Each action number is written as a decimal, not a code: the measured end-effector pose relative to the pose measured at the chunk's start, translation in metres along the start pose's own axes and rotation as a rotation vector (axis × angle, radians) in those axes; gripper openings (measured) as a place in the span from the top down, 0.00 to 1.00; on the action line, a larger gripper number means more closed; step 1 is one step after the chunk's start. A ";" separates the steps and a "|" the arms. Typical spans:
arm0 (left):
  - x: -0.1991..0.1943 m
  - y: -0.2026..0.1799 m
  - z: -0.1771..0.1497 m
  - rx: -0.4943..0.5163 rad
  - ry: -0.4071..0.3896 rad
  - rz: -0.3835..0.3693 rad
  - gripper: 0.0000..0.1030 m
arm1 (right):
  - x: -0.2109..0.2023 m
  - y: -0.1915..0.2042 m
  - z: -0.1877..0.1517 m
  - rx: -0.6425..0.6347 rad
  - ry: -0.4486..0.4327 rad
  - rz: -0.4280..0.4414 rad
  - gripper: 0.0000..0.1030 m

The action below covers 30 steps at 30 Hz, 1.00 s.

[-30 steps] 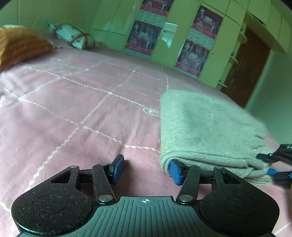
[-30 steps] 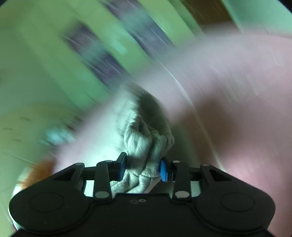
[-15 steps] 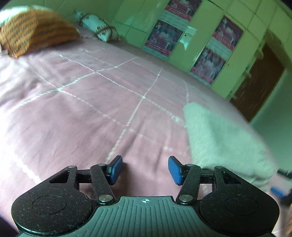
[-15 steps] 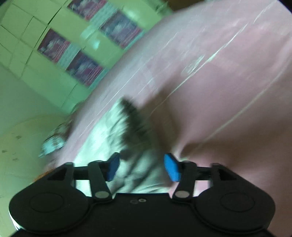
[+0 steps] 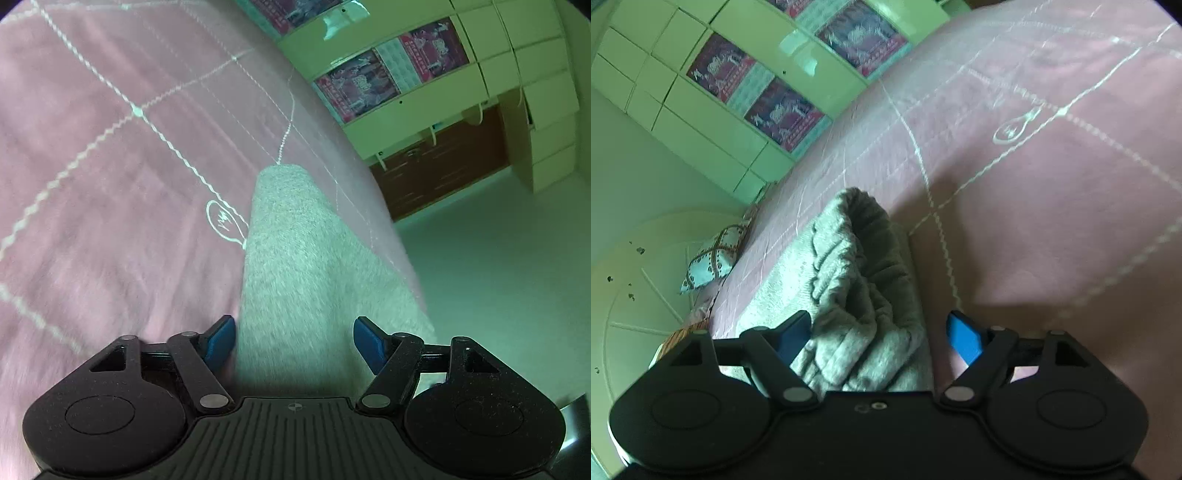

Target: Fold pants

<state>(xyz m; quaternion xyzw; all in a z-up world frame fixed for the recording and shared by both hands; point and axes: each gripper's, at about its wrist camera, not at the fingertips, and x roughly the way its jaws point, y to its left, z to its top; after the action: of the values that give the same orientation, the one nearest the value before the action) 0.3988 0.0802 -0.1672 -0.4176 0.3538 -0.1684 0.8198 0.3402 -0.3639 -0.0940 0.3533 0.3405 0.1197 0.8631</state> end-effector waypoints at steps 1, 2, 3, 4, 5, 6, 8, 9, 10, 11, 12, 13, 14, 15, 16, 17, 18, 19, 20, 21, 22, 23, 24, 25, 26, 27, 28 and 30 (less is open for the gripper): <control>0.005 0.002 0.002 -0.007 0.004 -0.014 0.32 | 0.002 -0.001 0.001 0.001 0.006 0.006 0.28; 0.010 0.005 0.005 -0.013 0.010 -0.023 0.32 | 0.004 -0.001 0.003 0.003 0.011 0.009 0.28; 0.015 0.005 0.007 -0.017 0.014 -0.031 0.32 | 0.006 -0.001 0.004 0.007 0.016 0.017 0.28; 0.021 0.005 0.009 -0.021 0.022 -0.035 0.32 | 0.008 -0.001 0.006 0.007 0.025 0.026 0.28; 0.027 0.005 0.012 -0.020 0.032 -0.035 0.32 | 0.012 0.000 0.009 0.006 0.041 0.042 0.28; 0.036 0.004 0.019 -0.014 0.046 -0.031 0.32 | 0.016 0.002 0.011 0.006 0.063 0.057 0.30; 0.048 0.000 0.027 0.000 0.082 -0.021 0.32 | 0.024 0.004 0.014 -0.007 0.096 0.056 0.30; 0.054 -0.001 0.030 -0.001 0.096 -0.018 0.32 | 0.028 0.005 0.016 -0.009 0.116 0.054 0.30; 0.057 -0.003 0.032 0.000 0.105 -0.017 0.40 | 0.031 0.004 0.017 0.000 0.130 0.057 0.30; 0.061 -0.004 0.033 0.007 0.112 -0.001 0.47 | 0.034 0.004 0.019 0.010 0.141 0.061 0.30; 0.065 -0.005 0.033 0.014 0.124 0.002 0.57 | 0.036 0.003 0.021 0.026 0.157 0.063 0.31; 0.068 -0.005 0.034 0.016 0.129 0.001 0.63 | 0.039 0.003 0.023 0.039 0.168 0.063 0.31; 0.070 -0.005 0.032 0.019 0.128 -0.005 0.65 | 0.042 0.003 0.025 0.049 0.180 0.062 0.32; 0.070 -0.006 0.031 0.025 0.122 -0.008 0.69 | 0.044 0.005 0.026 0.048 0.203 0.058 0.37; 0.065 -0.003 0.030 0.016 0.108 -0.017 0.74 | 0.045 0.008 0.027 0.030 0.219 0.052 0.55; 0.060 -0.002 0.028 -0.002 0.085 -0.038 0.75 | 0.044 0.014 0.027 0.001 0.223 0.050 0.57; 0.052 -0.002 0.024 -0.020 0.059 -0.065 0.76 | 0.039 0.022 0.027 -0.050 0.226 0.058 0.62; 0.048 -0.003 0.022 -0.034 0.040 -0.093 0.76 | 0.035 0.028 0.028 -0.084 0.224 0.065 0.64; 0.044 -0.006 0.022 -0.039 0.023 -0.116 0.76 | 0.030 0.035 0.031 -0.109 0.218 0.080 0.65; 0.041 -0.009 0.024 -0.036 0.007 -0.132 0.76 | 0.027 0.042 0.034 -0.129 0.209 0.102 0.65; 0.040 -0.011 0.028 -0.033 -0.006 -0.143 0.76 | 0.024 0.049 0.037 -0.151 0.201 0.123 0.65; 0.038 -0.013 0.035 -0.032 -0.022 -0.151 0.76 | 0.023 0.057 0.040 -0.175 0.193 0.141 0.65; 0.036 -0.014 0.045 -0.033 -0.039 -0.156 0.76 | 0.024 0.067 0.045 -0.195 0.186 0.157 0.65; 0.035 -0.014 0.055 -0.033 -0.057 -0.162 0.76 | 0.028 0.076 0.050 -0.207 0.183 0.172 0.65; 0.033 -0.014 0.069 -0.028 -0.074 -0.163 0.76 | 0.034 0.084 0.055 -0.217 0.180 0.188 0.65; 0.032 -0.014 0.082 -0.021 -0.091 -0.158 0.76 | 0.041 0.092 0.061 -0.226 0.177 0.205 0.65; 0.031 -0.014 0.097 -0.014 -0.105 -0.153 0.76 | 0.053 0.102 0.068 -0.237 0.178 0.221 0.65; 0.027 -0.009 0.127 0.007 -0.137 -0.129 0.76 | 0.077 0.119 0.079 -0.266 0.177 0.242 0.65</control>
<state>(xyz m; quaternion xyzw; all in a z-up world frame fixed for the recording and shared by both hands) 0.5094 0.1310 -0.1208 -0.4474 0.2684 -0.1931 0.8310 0.4541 -0.2852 -0.0091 0.2627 0.3511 0.2972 0.8482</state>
